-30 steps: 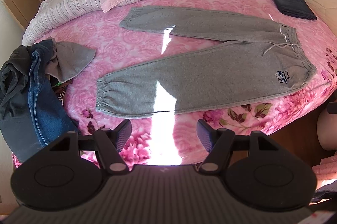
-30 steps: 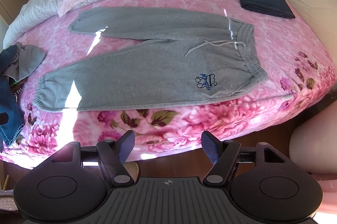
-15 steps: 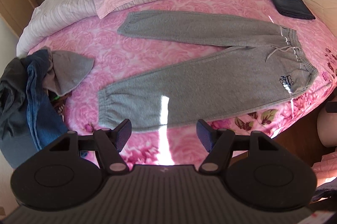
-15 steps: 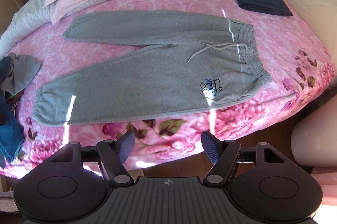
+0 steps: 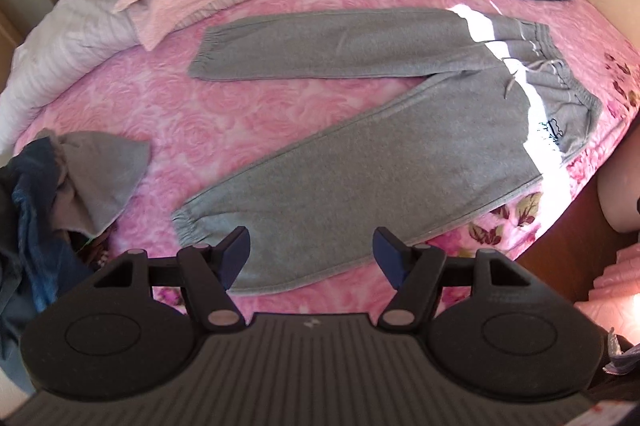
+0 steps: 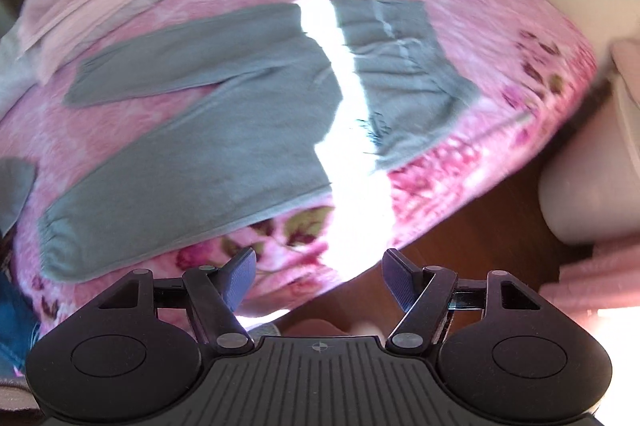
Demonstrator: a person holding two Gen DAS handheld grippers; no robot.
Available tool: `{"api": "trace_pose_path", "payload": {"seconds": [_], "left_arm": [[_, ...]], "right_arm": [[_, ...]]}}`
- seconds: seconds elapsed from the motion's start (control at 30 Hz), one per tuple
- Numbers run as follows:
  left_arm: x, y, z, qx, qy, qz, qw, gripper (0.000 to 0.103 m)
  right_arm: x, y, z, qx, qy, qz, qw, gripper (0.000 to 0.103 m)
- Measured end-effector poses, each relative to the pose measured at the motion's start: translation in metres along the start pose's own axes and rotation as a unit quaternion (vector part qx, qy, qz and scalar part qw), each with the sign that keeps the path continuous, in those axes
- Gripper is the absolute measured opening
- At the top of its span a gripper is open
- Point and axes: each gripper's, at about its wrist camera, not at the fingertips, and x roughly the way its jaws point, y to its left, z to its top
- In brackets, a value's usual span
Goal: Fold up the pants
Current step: 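Move both grippers to the outer edge of one sweatpants leg and grasp it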
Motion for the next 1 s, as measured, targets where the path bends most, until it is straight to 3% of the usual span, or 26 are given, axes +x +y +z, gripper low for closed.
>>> {"api": "trace_pose_path", "payload": {"seconds": [0.27,0.4,0.63,0.8,1.0], "left_arm": [[0.039,-0.035,0.044,0.012,0.008,-0.011,0.9998,0.065],[0.064,-0.055,0.076,-0.007,0.014,0.01,0.9998,0.064],[0.12,-0.076,0.13,-0.043,0.012,0.02,0.9988,0.064],[0.174,-0.077,0.168,-0.004,-0.023,0.023,0.9995,0.058],[0.251,-0.062,0.238,0.068,-0.081,0.016,0.9943,0.055]], "right_arm": [[0.03,-0.05,0.042,0.019,0.005,-0.001,1.0,0.067],[0.059,-0.073,0.092,-0.005,0.016,0.009,1.0,0.067],[0.113,-0.107,0.191,-0.073,-0.012,0.04,0.996,0.066],[0.162,-0.117,0.255,-0.149,-0.052,0.057,0.986,0.066],[0.225,-0.11,0.321,-0.202,-0.089,0.091,0.971,0.063]]}}
